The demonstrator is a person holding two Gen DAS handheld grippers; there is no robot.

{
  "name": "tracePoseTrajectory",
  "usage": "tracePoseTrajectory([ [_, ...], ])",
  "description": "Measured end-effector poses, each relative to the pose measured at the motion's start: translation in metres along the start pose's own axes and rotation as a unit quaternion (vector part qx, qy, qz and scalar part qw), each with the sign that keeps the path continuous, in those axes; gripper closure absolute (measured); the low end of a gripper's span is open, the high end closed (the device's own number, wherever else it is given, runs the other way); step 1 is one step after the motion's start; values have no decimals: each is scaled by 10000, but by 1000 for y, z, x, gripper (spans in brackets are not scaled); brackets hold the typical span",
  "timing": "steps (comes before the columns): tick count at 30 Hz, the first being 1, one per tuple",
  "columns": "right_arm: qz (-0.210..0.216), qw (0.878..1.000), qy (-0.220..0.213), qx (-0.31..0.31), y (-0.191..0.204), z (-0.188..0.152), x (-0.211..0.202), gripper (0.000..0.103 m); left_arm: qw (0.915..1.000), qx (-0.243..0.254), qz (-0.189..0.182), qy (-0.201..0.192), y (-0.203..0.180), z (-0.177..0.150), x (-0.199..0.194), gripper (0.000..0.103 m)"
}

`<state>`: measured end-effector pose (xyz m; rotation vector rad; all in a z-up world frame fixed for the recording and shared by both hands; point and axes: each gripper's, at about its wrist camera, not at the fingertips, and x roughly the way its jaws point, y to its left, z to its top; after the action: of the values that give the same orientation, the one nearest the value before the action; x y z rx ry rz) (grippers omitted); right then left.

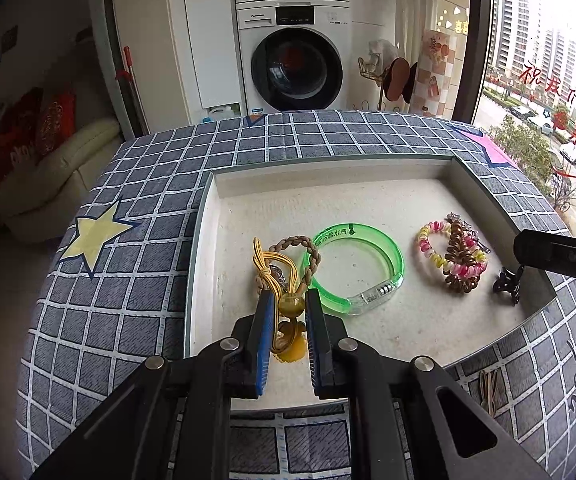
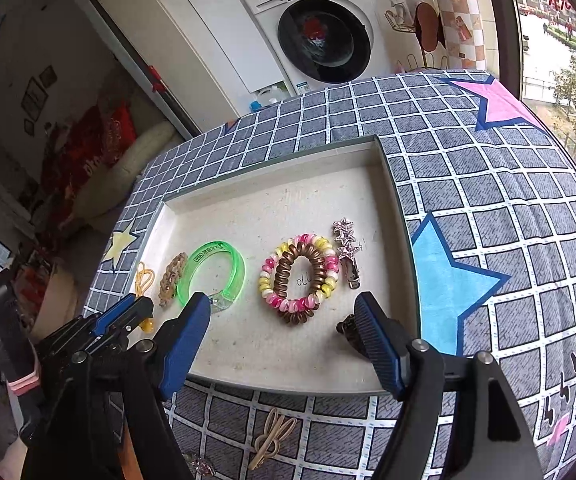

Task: Organize jewelry
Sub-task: 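Open the right tool to drop the claw clip while the left tool releases the hair tie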

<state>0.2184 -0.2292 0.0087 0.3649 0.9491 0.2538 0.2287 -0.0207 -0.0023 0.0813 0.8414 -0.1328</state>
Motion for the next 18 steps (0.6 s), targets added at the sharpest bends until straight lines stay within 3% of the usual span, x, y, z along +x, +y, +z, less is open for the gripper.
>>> tracePoseTrajectory([
  [2, 22, 10000, -45, 5, 0, -2, -7, 23, 10000, 19, 0, -23, 0, 0, -3, 75],
  [3, 31, 10000, -70, 11, 1, -3, -11, 23, 10000, 34, 15, -37, -1, 0, -5, 66],
  [4, 53, 10000, -79, 22, 1, -4, -14, 23, 10000, 30, 37, -57, -1, 1, -7, 47],
  [5, 71, 9999, -75, 43, 0, -5, -16, 22, 9998, -23, 115, -130, -1, 1, -10, 0],
  [7, 77, 9999, -51, 79, -1, -7, -18, 22, 9986, -94, 224, -472, 0, 2, -22, 0],
  [17, 28, 9998, -77, 187, -1, -20, -35, 16, 9980, 37, 223, -590, -3, -1, -49, 0],
  [18, 21, 9998, -86, 185, 0, -21, -37, 11, 9979, 39, 202, -607, -3, -3, -53, 0],
])
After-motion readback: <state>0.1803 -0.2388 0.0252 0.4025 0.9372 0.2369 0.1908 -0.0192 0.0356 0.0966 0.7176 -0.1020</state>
